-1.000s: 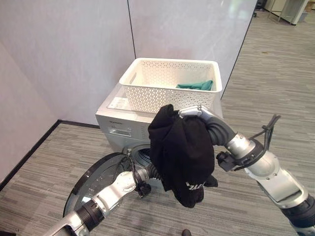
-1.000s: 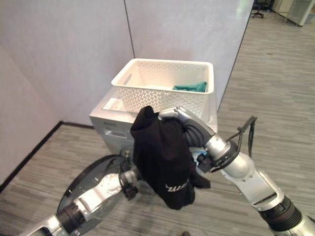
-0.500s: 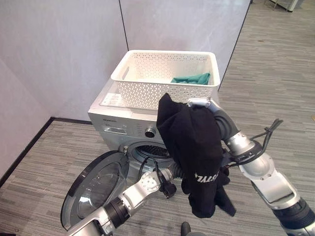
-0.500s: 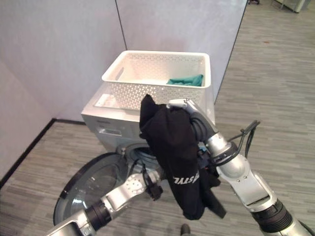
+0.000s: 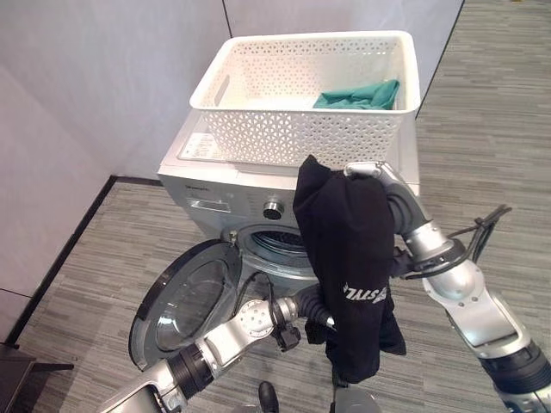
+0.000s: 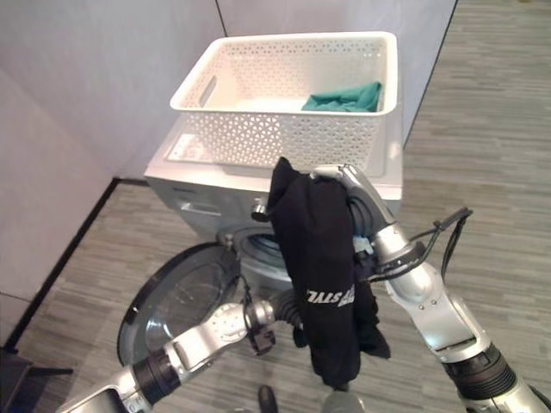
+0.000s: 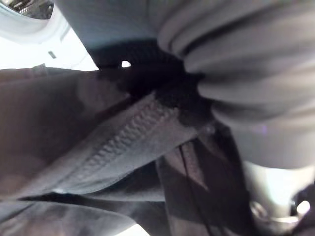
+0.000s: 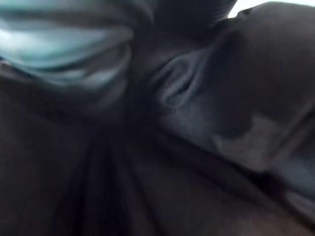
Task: Grab the laundry basket,head to the washer,open it,put in the laundry and shut it.
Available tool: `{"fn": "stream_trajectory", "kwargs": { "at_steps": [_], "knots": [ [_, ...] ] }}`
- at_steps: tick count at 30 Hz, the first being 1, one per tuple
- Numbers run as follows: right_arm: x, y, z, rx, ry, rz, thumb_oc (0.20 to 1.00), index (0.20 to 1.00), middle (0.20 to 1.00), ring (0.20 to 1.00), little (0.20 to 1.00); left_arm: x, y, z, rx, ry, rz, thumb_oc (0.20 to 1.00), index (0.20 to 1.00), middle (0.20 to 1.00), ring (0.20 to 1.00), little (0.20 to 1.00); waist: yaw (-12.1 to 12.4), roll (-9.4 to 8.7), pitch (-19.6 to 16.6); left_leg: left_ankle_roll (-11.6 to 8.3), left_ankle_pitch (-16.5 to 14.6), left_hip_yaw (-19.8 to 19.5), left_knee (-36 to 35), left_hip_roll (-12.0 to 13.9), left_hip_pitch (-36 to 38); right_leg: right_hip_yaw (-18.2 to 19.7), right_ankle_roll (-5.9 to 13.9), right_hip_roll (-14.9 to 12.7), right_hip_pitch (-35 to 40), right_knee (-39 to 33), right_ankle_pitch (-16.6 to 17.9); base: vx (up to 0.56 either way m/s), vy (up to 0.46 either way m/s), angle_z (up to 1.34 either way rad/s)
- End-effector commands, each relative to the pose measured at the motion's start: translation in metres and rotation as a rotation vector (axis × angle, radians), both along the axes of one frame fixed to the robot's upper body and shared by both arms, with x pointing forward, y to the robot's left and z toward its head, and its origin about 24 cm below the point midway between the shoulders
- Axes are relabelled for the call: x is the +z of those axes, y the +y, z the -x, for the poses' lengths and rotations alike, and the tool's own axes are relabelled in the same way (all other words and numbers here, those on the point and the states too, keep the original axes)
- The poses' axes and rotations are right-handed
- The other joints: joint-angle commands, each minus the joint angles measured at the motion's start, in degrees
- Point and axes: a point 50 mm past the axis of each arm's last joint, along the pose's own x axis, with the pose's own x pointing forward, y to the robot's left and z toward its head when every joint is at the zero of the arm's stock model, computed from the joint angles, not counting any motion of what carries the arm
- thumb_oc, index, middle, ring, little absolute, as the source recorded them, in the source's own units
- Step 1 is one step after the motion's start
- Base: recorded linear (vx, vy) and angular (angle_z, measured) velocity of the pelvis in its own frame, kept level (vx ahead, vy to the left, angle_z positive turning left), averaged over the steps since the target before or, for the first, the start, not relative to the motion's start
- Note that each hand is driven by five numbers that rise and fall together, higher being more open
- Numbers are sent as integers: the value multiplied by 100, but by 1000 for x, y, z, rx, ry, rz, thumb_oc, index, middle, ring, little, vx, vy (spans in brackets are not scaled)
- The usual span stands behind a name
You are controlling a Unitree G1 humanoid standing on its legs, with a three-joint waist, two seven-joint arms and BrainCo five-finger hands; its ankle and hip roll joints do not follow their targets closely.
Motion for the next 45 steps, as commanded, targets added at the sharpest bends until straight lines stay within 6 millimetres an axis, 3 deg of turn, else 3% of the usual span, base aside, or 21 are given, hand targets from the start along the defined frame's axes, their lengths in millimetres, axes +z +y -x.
{"fn": "stream_trajectory", "kwargs": {
  "at_steps": [1, 10, 18, 23, 29, 35, 42, 45],
  "knots": [
    [41, 2, 9, 23, -238, -72, 200, 200, 200, 200, 200, 28, 5, 7, -59, -231, 65, 1000, 1000, 1000, 1000, 1000, 94, -375, -141, 105, -176, -67, 53, -129, -233, 191, 348, -286, 93, 375, -633, 18, -28, 17],
    [38, -4, 18, 34, -245, -84, 200, 200, 200, 200, 200, 16, 39, 12, 17, -346, -42, 1000, 1000, 1000, 1000, 1000, 155, -453, -177, 73, -171, -134, 42, -130, -264, 82, 365, -285, 111, 337, -627, 9, -13, 5],
    [41, -4, 20, 34, -283, -126, 200, 200, 200, 200, 200, 23, 20, 11, -3, -483, -16, 1000, 1000, 1000, 1000, 1000, 98, -523, -170, 77, -176, -146, 39, -139, -304, 66, 363, -281, 75, 337, -634, 8, -8, 6],
    [44, -2, 21, 59, -301, -146, 200, 200, 200, 200, 200, 38, 12, 9, -1, -524, 72, 1000, 1000, 1000, 1000, 1000, 35, -537, -165, 69, -185, -113, 33, -138, -318, 71, 366, -289, 15, 373, -636, 6, 1, 5],
    [45, 4, 19, 106, -285, -137, 200, 200, 200, 200, 200, 59, -1, 22, -166, -607, 107, 1000, 1000, 1000, 1000, 1000, -23, -498, -189, 75, -210, -76, 27, -153, -319, 108, 389, -295, -28, 382, -630, 3, 5, 0],
    [46, 12, 8, 98, -263, -112, 200, 200, 200, 200, 200, 57, -19, 28, -223, -468, 158, 1000, 1000, 1000, 1000, 1000, -16, -488, -141, 97, -193, -53, 24, -182, -383, 130, 384, -313, -117, 395, -604, -8, 9, -2],
    [36, 13, -12, 65, -180, -72, 200, 200, 200, 200, 200, 50, -15, 25, -196, -392, 172, 1000, 1000, 1000, 1000, 1000, 14, -483, -190, 100, -208, -18, 22, -183, -376, 167, 379, -314, -127, 361, -579, 0, 0, 0],
    [30, 7, -19, 17, -145, -40, 200, 200, 200, 200, 200, 41, 5, 17, -115, -360, 145, 1000, 1000, 1000, 1000, 1000, 65, -472, -229, 88, -215, -18, 22, -184, -352, 158, 373, -313, -101, 340, -580, 10, -2, 0]
  ]
}}
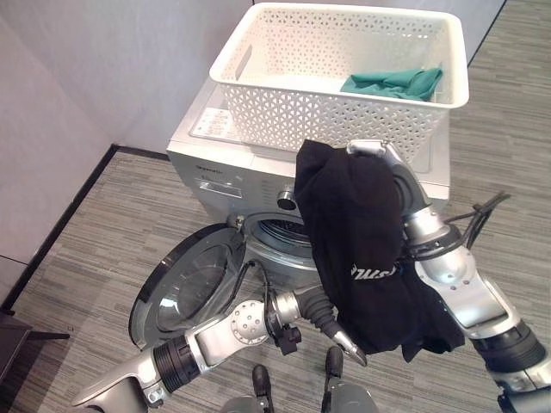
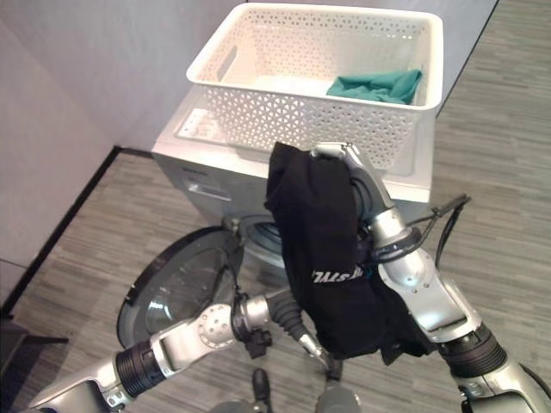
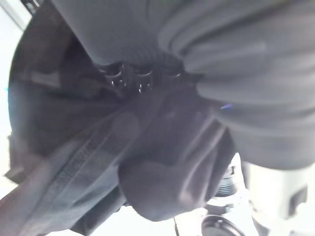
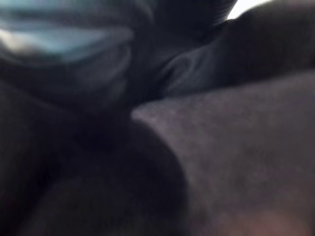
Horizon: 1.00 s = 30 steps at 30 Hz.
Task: Grab the laundry basket,head to the washer,open it,put in the laundry and shut it.
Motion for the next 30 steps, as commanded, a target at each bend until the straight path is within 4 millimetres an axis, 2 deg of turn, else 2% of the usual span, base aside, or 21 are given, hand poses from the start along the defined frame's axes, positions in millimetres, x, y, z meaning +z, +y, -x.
{"fn": "stream_trajectory", "kwargs": {
  "at_steps": [1, 4, 7, 12, 17, 20, 30],
  "knots": [
    [22, 2, 0, 18, -100, 3, 200, 200, 200, 200, 200, 2, 9, 1, 6, 6, 56, 1000, 1000, 1000, 1000, 1000, 64, -237, -328, 67, -279, 193, 22, -109, -92, 372, 335, -248, 36, 330, -565, 0, 0, 0],
    [17, -4, -3, -21, -81, 13, 200, 200, 200, 200, 200, 0, 18, -1, 32, -6, 37, 1000, 1000, 1000, 1000, 1000, 89, -230, -334, 60, -271, 171, 22, -100, -100, 342, 333, -244, 45, 319, -572, 0, 0, 0],
    [13, -8, -5, -51, -70, 15, 200, 200, 200, 200, 200, -2, 15, 1, 16, 6, 25, 1000, 1000, 1000, 1000, 1000, 96, -228, -335, 60, -265, 148, 22, -99, -106, 318, 327, -239, 61, 300, -569, 0, 0, 0],
    [12, -7, -11, -78, -69, 2, 200, 200, 200, 200, 200, -2, -10, 6, -71, 54, 38, 1000, 1000, 1000, 1000, 1000, 49, -224, -329, 62, -266, 133, 22, -102, -121, 329, 321, -227, 62, 274, -564, 0, 0, 0],
    [15, 0, -14, -60, -80, -24, 200, 200, 200, 200, 200, 9, -36, 7, -150, -21, 38, 1000, 1000, 1000, 1000, 1000, -36, -217, -312, 77, -271, 161, 22, -94, -164, 402, 322, -207, -13, 274, -540, 0, 0, 0],
    [13, 3, -15, -50, -72, -35, 200, 200, 200, 200, 200, 9, -42, 7, -160, -27, 33, 1000, 1000, 1000, 1000, 1000, -49, -207, -318, 81, -277, 178, 22, -90, -156, 418, 316, -206, -15, 274, -542, 3, 1, -7],
    [11, 12, -16, -27, -66, -68, 200, 200, 200, 200, 200, -8, -65, 6, -131, -54, -36, 1000, 1000, 1000, 1000, 1000, -87, -223, -351, 73, -301, 165, 22, -94, -106, 388, 296, -199, 64, 265, -573, 2, 0, -1]
  ]
}}
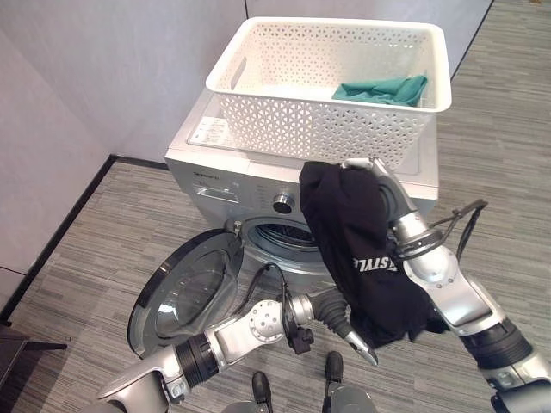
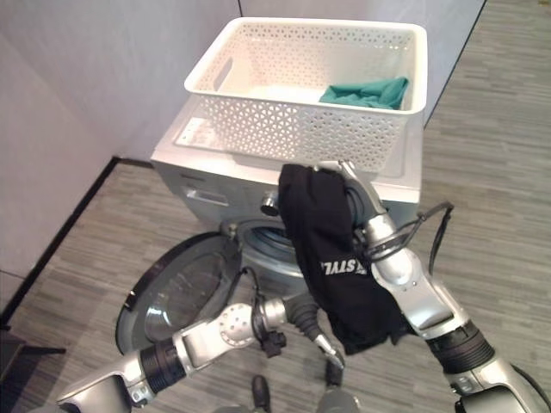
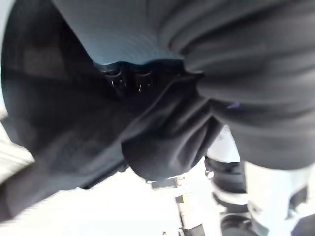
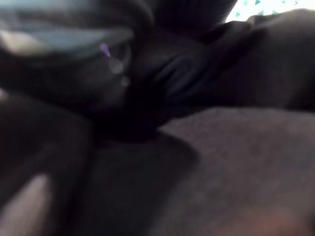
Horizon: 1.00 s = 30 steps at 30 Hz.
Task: Grab the laundry basket,head to the washer,open it,put in the laundry and shut it.
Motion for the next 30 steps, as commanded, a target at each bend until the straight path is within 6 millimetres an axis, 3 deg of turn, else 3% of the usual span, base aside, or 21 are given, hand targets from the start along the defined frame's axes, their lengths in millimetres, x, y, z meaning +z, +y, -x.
{"fn": "stream_trajectory", "kwargs": {
  "at_steps": [1, 19, 22, 24, 25, 26, 27, 30],
  "knots": [
    [37, 12, -4, 31, -173, -78, 200, 200, 200, 200, 200, 10, -31, 9, -98, -85, 33, 1000, 1000, 1000, 1000, 1000, -34, -233, -137, 73, -306, 153, 22, -92, -99, 333, 317, -203, 92, 265, -598, 0, 0, 0],
    [36, 7, -11, -40, -168, -114, 200, 200, 200, 200, 200, -2, -37, 3, -14, 21, 13, 1000, 1000, 1000, 1000, 1000, 34, -252, -90, 68, -287, 117, 22, -69, -123, 273, 293, -196, 112, 232, -593, 0, 0, 0],
    [28, 0, -15, -143, -167, -67, 200, 200, 200, 200, 200, -5, -29, -12, 116, 62, 26, 1000, 1000, 1000, 1000, 1000, 73, -269, -37, 70, -252, 90, 22, -50, -161, 246, 268, -180, 84, 255, -598, -18, -25, 3],
    [26, 1, -15, -142, -162, -70, 200, 200, 200, 200, 200, -7, -30, -13, 123, 73, 25, 1000, 1000, 1000, 1000, 1000, 68, -270, -34, 71, -252, 88, 22, -53, -160, 241, 267, -178, 86, 257, -598, -1, -16, 13],
    [24, 3, -15, -138, -153, -75, 200, 200, 200, 200, 200, -9, -30, -14, 138, 92, 26, 454, 454, 454, 454, 454, 64, -275, -35, 72, -252, 78, 22, -54, -161, 242, 263, -173, 90, 256, -602, 0, -8, 13],
    [24, 5, -15, -128, -150, -84, 200, 200, 200, 200, 200, -9, -31, -14, 137, 90, 22, 319, 319, 319, 319, 319, 64, -279, -32, 71, -250, 78, 22, -51, -162, 236, 266, -168, 84, 259, -601, -4, -5, 7],
    [23, 6, -15, -123, -147, -89, 200, 200, 200, 200, 200, -8, -32, -15, 140, 87, 24, 200, 200, 200, 200, 200, 62, -282, -31, 71, -249, 77, 22, -49, -167, 241, 266, -169, 82, 257, -600, 0, 0, 0],
    [21, 13, -14, -95, -129, -130, 200, 200, 200, 200, 200, -10, -34, -16, 162, 107, 26, 200, 200, 200, 200, 200, 66, -286, -24, 69, -235, 84, 22, -46, -178, 242, 259, -165, 68, 260, -597, 0, 0, 0]
  ]
}}
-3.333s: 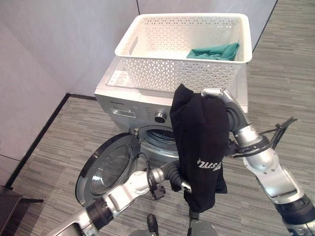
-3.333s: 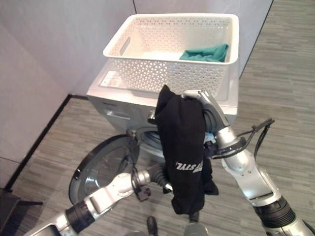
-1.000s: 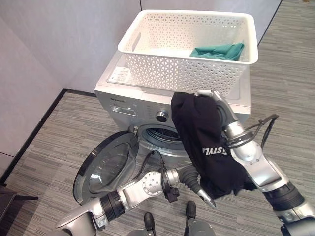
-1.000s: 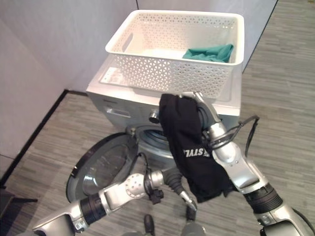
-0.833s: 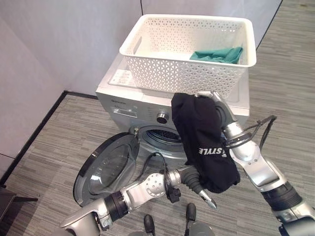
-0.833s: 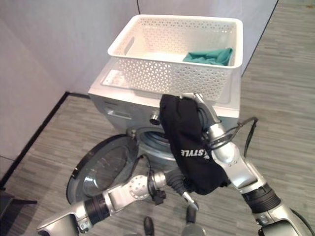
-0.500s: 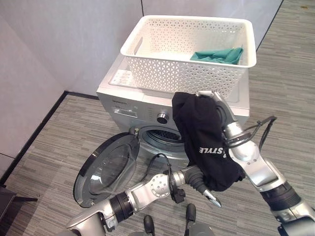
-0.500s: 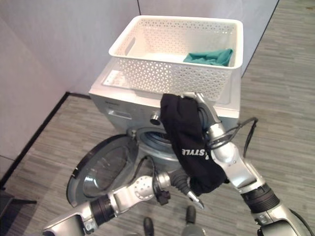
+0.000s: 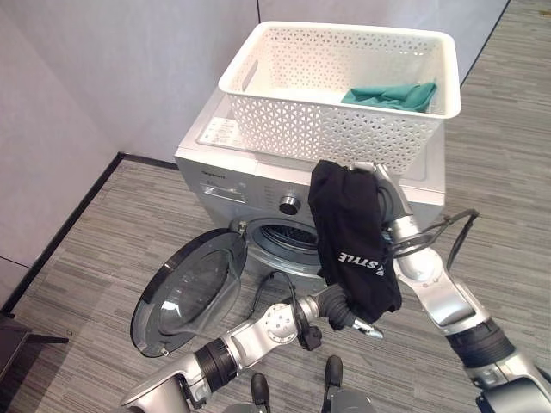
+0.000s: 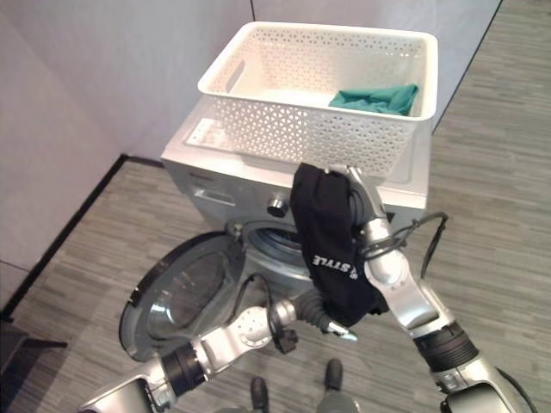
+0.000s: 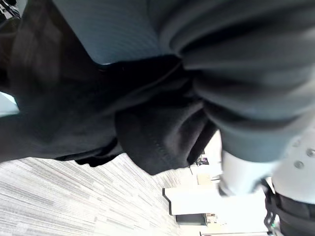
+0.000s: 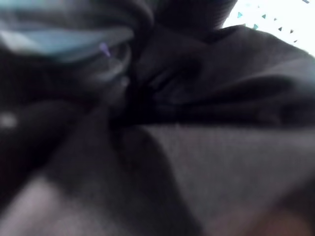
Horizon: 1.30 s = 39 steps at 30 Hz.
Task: Grab the laundry basket,head to the washer,open it,put in the laundry and shut it.
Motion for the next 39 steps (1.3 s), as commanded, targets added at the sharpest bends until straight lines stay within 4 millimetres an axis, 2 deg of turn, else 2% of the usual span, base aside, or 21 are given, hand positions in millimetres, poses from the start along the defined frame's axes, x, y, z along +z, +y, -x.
{"fn": "stream_trajectory", "kwargs": {
  "at_steps": [1, 6, 13, 15, 16, 17, 19, 21, 23, 24, 26, 29, 32, 33, 34, 35, 36, 38, 39],
  "knots": [
    [38, 17, -2, 63, -167, -105, 200, 200, 200, 200, 200, 11, -25, -1, -26, -5, 69, 200, 200, 200, 200, 200, 33, -257, 66, 71, -275, 212, 20, -43, -75, 379, 256, -153, 92, 262, -594, 0, 0, 0],
    [29, 27, 4, 123, -114, -175, 200, 200, 200, 200, 200, 8, -23, -4, 24, 24, 82, 200, 200, 200, 200, 200, 39, -276, 84, 66, -255, 195, 20, -44, -96, 351, 245, -149, 88, 260, -594, 0, 0, 0],
    [17, 20, 9, 139, -55, -211, 200, 200, 200, 200, 200, -1, -10, -7, 80, 74, 89, 200, 200, 200, 200, 200, 44, -305, 82, 52, -246, 202, 20, -43, -102, 304, 249, -157, 97, 262, -592, 0, 0, 0],
    [11, 15, 15, 148, -34, -197, 573, 573, 573, 573, 573, -6, 1, -8, 115, 89, 92, 200, 200, 200, 200, 200, 39, -326, 76, 46, -254, 213, 20, -38, -91, 305, 256, -161, 103, 267, -590, 0, 0, 0],
    [11, 15, 15, 147, -33, -197, 884, 884, 884, 884, 884, -7, 1, -8, 115, 90, 92, 200, 200, 200, 200, 200, 41, -326, 73, 45, -254, 213, 20, -38, -91, 305, 256, -161, 103, 266, -590, 0, 0, 0],
    [9, 12, 18, 146, -26, -192, 1000, 1000, 1000, 1000, 1000, -10, 6, -9, 145, 104, 92, 200, 200, 200, 200, 200, 33, -331, 78, 45, -255, 221, 20, -35, -85, 304, 257, -159, 106, 266, -592, 0, 0, 0],
    [-1, 5, 24, 147, 24, -178, 1000, 1000, 1000, 1000, 1000, -21, 20, -10, 204, 136, 80, 200, 200, 200, 200, 200, 30, -351, 70, 44, -263, 234, 20, -37, -72, 311, 265, -159, 119, 260, -582, 0, 0, 0],
    [-7, 2, 26, 149, 53, -171, 1000, 1000, 1000, 1000, 1000, -24, 25, -10, 223, 148, 76, 200, 200, 200, 200, 200, 39, -360, 47, 41, -270, 248, 20, -35, -65, 312, 269, -158, 128, 252, -578, 0, 0, 0],
    [-20, -10, 33, 142, 129, -161, 1000, 1000, 1000, 1000, 1000, -33, 43, -10, 274, 171, 63, 200, 200, 200, 200, 200, 24, -379, 35, 35, -274, 271, 20, -36, -54, 324, 283, -154, 138, 247, -570, 0, 0, 0],
    [-20, -10, 34, 143, 131, -162, 1000, 1000, 1000, 1000, 1000, -33, 43, -9, 274, 172, 62, 200, 200, 200, 200, 200, 27, -379, 25, 35, -275, 273, 20, -36, -52, 325, 284, -154, 140, 246, -570, 0, 0, 0],
    [-36, -19, 41, 156, 228, -215, 1000, 1000, 1000, 1000, 1000, -41, 59, -8, 320, 189, 46, 200, 200, 200, 200, 200, 21, -399, -2, 22, -277, 289, 20, -31, -26, 335, 291, -151, 159, 239, -568, 0, 0, 0],
    [-47, -24, 48, 177, 298, -278, 1000, 1000, 1000, 1000, 1000, -47, 70, -7, 354, 207, 34, 200, 200, 200, 200, 200, 9, -415, -16, 16, -282, 307, 20, -35, -9, 352, 299, -148, 165, 235, -562, 0, 0, 0],
    [-66, -30, 64, 215, 416, -346, 1000, 1000, 1000, 1000, 1000, -57, 88, -3, 414, 247, 20, 200, 200, 200, 200, 200, -23, -441, -47, 5, -286, 339, 20, -30, 17, 364, 313, -153, 175, 235, -557, 18, 16, -4],
    [-80, -35, 76, 227, 501, -403, 1000, 1000, 1000, 1000, 1000, -61, 100, -2, 452, 259, 11, 200, 200, 200, 200, 200, -46, -453, -54, -2, -290, 365, 20, -31, 38, 374, 319, -156, 182, 241, -553, 14, 25, -5],
    [-80, -35, 76, 228, 503, -404, 1000, 1000, 1000, 1000, 1000, -62, 100, -2, 451, 260, 11, 200, 200, 200, 200, 200, -42, -454, -61, -3, -291, 367, 20, -32, 42, 376, 319, -156, 185, 240, -554, 16, 36, -6],
    [-99, -42, 86, 202, 602, -424, 1000, 1000, 1000, 1000, 1000, -64, 110, -1, 485, 264, 9, 200, 200, 200, 200, 200, -72, -466, -61, -7, -298, 383, 20, -32, 60, 377, 325, -159, 187, 253, -558, 7, 18, -7],
    [-99, -42, 86, 202, 603, -424, 1000, 1000, 1000, 1000, 1000, -64, 110, -1, 485, 265, 8, 200, 200, 200, 200, 200, -71, -466, -67, -7, -298, 383, 20, -32, 61, 377, 326, -160, 188, 253, -559, 20, 26, -8],
    [-120, -56, 100, 146, 707, -427, 1000, 1000, 1000, 1000, 1000, -65, 122, -1, 527, 262, 9, 200, 200, 200, 200, 200, -118, -485, -74, -13, -306, 397, 20, -34, 73, 388, 341, -162, 190, 267, -567, 7, 14, -5],
    [-120, -56, 100, 146, 707, -427, 1000, 1000, 1000, 1000, 1000, -65, 122, -1, 527, 262, 9, 200, 200, 200, 200, 200, -117, -485, -79, -13, -305, 397, 20, -35, 70, 389, 341, -162, 187, 267, -567, 12, 32, -3]
  ]
}}
